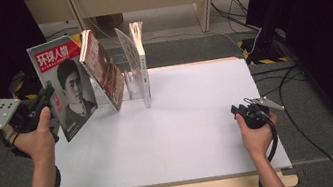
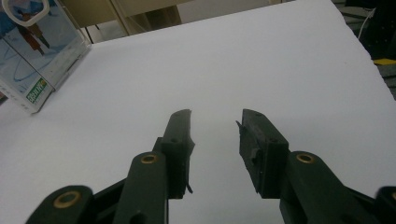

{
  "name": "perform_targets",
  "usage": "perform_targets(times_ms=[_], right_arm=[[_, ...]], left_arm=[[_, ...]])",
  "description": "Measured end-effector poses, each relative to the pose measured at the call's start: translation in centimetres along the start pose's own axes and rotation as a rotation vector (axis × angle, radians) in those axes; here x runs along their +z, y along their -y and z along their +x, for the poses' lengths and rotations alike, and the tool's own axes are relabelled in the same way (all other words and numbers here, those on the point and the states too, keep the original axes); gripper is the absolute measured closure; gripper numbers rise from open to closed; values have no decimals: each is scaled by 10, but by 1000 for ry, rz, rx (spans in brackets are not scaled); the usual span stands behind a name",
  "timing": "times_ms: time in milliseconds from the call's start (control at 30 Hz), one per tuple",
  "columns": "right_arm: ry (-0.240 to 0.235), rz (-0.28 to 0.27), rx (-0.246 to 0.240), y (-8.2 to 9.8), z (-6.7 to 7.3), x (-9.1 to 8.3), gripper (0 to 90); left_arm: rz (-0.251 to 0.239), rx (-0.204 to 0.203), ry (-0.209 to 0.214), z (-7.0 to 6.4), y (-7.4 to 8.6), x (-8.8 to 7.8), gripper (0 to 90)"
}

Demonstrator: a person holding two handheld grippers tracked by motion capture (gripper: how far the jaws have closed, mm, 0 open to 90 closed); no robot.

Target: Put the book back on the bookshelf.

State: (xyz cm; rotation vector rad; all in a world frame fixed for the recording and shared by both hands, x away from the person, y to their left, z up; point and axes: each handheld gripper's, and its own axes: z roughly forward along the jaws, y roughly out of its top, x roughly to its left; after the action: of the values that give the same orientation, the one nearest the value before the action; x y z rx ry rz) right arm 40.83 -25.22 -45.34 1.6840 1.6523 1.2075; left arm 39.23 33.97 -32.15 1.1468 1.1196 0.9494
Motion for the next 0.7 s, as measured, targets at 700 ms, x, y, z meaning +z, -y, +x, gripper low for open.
perform_targets(times_ms=[700], right_arm=[[0,5,13,1,-1,1,639]], left_arm=[[21,14,-7,-7,9,34,871]])
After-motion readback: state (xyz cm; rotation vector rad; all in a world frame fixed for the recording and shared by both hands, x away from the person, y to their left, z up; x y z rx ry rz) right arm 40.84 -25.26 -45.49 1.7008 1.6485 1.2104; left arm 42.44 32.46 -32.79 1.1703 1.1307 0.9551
